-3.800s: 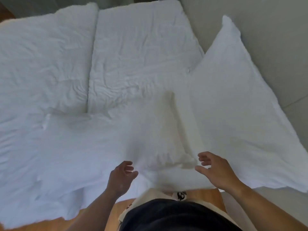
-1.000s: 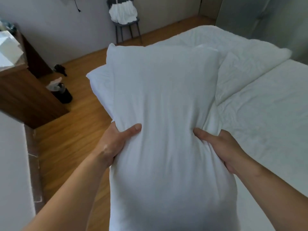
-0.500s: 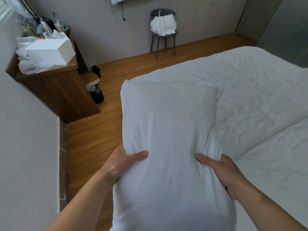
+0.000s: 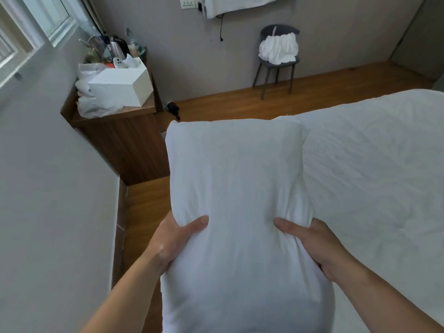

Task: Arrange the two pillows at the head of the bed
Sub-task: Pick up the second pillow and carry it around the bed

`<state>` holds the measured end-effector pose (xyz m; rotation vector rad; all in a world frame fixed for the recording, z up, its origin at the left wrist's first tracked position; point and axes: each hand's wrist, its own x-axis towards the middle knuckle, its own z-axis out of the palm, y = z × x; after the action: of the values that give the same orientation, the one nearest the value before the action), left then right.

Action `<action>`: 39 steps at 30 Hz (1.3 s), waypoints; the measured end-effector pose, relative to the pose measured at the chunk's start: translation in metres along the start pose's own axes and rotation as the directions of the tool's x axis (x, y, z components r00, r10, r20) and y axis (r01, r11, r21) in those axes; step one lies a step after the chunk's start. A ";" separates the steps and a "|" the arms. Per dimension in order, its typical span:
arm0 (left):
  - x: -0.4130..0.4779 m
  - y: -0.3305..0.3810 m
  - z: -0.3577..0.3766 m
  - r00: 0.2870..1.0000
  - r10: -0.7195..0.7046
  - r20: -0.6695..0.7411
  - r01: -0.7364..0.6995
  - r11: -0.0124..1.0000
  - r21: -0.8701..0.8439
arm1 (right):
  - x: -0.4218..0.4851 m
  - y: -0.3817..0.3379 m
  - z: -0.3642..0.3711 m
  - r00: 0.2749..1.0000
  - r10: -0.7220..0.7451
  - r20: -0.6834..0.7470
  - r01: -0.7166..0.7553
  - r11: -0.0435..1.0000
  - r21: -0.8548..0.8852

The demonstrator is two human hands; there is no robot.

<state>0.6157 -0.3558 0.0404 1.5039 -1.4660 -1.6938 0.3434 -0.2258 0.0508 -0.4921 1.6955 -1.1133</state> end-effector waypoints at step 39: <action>0.658 0.297 -0.192 0.999 -0.012 0.052 0.009 0.998 0.062 | 0.580 -0.365 0.218 0.993 -0.009 -0.116 0.022 0.993 0.118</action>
<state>0.4920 -1.0926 0.0487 1.5120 -1.5527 -1.7212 0.2356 -0.9369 0.0465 -0.3724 1.7150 -1.2669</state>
